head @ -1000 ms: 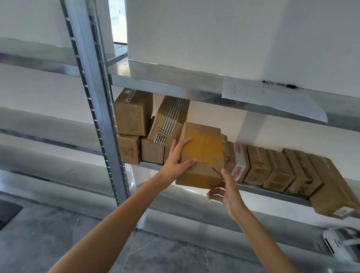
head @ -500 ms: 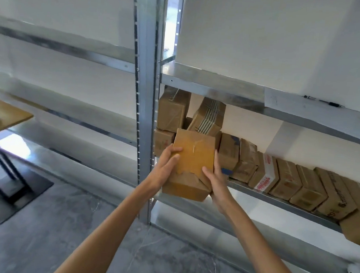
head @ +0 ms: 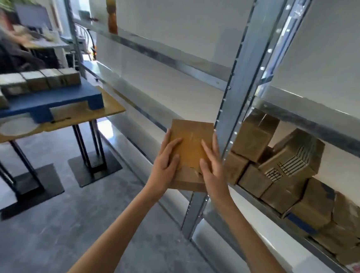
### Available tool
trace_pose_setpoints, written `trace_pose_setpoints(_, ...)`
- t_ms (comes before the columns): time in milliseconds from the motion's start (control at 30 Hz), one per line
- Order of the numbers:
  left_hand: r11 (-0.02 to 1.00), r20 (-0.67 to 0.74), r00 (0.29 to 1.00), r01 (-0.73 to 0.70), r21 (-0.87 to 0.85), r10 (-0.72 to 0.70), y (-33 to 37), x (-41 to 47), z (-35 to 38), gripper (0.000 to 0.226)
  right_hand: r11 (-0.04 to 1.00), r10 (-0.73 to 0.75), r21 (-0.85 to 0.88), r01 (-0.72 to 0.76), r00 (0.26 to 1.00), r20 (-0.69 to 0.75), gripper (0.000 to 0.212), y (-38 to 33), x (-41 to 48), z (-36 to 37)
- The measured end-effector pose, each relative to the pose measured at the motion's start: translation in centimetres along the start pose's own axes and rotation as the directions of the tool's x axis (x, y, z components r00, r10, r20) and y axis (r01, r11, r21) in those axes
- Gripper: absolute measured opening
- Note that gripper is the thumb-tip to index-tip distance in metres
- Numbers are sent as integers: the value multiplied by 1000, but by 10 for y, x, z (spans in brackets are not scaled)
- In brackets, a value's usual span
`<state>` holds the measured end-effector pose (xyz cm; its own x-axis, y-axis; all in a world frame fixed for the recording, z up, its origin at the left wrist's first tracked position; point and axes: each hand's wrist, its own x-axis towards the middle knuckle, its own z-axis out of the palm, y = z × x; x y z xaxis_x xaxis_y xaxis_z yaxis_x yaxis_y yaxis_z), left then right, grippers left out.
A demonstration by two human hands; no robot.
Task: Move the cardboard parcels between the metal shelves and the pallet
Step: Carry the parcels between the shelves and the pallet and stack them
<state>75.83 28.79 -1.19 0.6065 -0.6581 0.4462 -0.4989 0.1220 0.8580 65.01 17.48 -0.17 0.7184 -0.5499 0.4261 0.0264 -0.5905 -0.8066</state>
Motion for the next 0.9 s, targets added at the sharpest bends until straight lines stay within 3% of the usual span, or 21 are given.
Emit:
trace_pose_setpoints(167, 999, -97, 995, 9, 38, -5, -13, 37, -36, 48, 991, -114, 72, 109, 990, 78, 46, 7, 62, 39)
trace_pose_setpoints(400, 982, -206, 978, 18, 186, 21, -47, 113, -74, 41, 976, -197, 120, 183, 973, 123, 55, 17, 157, 79)
trace_pose_setpoints(767, 929, -462, 881, 249, 273, -100, -82, 130, -156, 44, 950, -304, 181, 255, 889, 343, 55, 4, 225, 188)
trace_pose_setpoints(900, 906, -540, 833, 312, 287, -116, -107, 129, -196, 45, 939, -344, 122, 322, 856, 385, 56, -8, 241, 233)
